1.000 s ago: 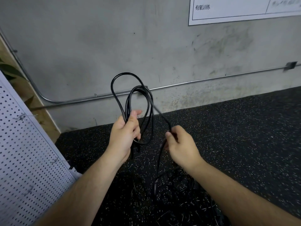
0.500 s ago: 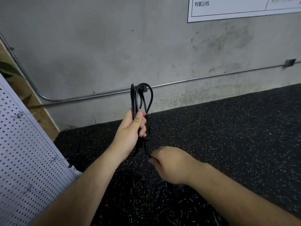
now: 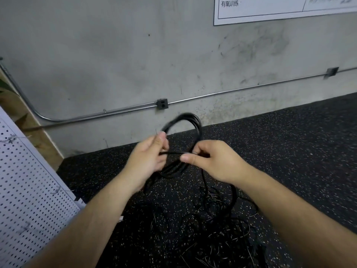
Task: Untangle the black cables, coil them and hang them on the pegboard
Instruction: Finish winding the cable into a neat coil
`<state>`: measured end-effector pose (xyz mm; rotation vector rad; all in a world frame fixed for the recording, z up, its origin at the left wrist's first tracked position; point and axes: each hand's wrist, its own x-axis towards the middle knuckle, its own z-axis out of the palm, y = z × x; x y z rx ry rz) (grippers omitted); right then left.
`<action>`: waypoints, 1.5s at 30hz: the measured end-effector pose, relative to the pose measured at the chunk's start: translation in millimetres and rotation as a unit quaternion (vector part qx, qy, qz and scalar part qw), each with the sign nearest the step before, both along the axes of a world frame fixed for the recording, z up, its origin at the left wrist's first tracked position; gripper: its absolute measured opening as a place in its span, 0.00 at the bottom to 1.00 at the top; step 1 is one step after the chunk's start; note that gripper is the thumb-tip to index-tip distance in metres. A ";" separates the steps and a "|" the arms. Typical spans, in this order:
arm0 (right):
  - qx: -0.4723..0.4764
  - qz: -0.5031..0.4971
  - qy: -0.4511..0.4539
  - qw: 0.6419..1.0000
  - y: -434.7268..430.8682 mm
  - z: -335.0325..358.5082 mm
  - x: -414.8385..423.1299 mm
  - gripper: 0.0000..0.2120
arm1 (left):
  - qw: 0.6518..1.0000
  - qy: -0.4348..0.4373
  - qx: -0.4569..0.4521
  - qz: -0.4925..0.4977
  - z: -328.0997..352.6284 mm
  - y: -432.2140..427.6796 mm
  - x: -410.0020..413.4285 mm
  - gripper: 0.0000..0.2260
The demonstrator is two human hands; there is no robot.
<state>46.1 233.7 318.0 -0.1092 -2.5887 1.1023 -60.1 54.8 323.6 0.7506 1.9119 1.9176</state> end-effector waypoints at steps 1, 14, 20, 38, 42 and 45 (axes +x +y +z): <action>-0.021 0.006 -0.012 1.000 8.3 -3.9 2.2 0.20 | 0.999 -0.006 0.021 0.039 3.7 -5.5 -9.6 0.17; 0.143 0.000 -0.157 0.977 36.8 -39.7 -1.2 0.10 | 0.984 0.021 0.078 0.161 5.1 -22.2 -42.2 0.17; -0.072 -0.081 -0.019 0.994 27.2 -19.7 -7.6 0.11 | 0.992 0.082 -0.084 0.054 -8.9 -18.0 -34.6 0.24; -0.220 -0.077 -0.022 0.972 -9.8 1.8 -7.6 0.14 | 0.996 -0.054 0.076 0.013 -12.8 6.3 3.0 0.19; -0.189 -0.043 -0.036 0.980 -8.5 -9.9 -7.5 0.10 | 0.987 -0.077 0.130 0.060 -4.8 7.3 3.9 0.19; -0.069 -0.035 -0.076 0.994 -0.9 -19.3 -8.0 0.09 | 0.987 -0.060 0.126 0.082 -3.8 5.6 -2.1 0.19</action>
